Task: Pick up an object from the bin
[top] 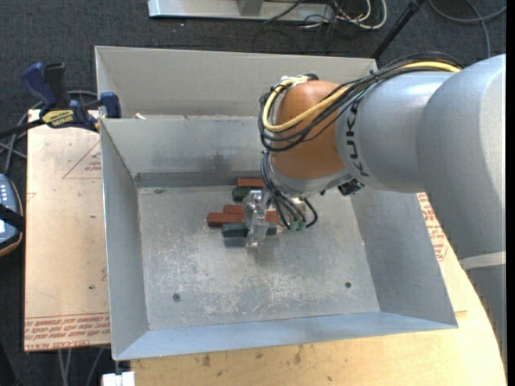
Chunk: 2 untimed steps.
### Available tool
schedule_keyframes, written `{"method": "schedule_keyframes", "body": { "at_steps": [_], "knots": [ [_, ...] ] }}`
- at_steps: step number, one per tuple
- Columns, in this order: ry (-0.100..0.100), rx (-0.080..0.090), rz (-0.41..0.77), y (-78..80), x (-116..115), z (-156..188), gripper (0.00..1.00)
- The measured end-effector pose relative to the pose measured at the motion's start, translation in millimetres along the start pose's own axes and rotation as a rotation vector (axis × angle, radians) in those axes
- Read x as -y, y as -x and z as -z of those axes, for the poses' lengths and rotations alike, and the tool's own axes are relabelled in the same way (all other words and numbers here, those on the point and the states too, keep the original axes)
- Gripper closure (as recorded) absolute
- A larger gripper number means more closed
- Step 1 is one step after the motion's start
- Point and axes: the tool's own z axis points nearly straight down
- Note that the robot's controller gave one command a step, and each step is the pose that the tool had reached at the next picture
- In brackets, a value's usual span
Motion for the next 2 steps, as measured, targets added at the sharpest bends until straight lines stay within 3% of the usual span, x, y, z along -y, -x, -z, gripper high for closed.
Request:
{"method": "schedule_keyframes", "body": {
  "at_steps": [2],
  "knots": [
    [-0.002, 0.0, -0.001, -0.2, 0, 42, 1.0]
  ]
}}
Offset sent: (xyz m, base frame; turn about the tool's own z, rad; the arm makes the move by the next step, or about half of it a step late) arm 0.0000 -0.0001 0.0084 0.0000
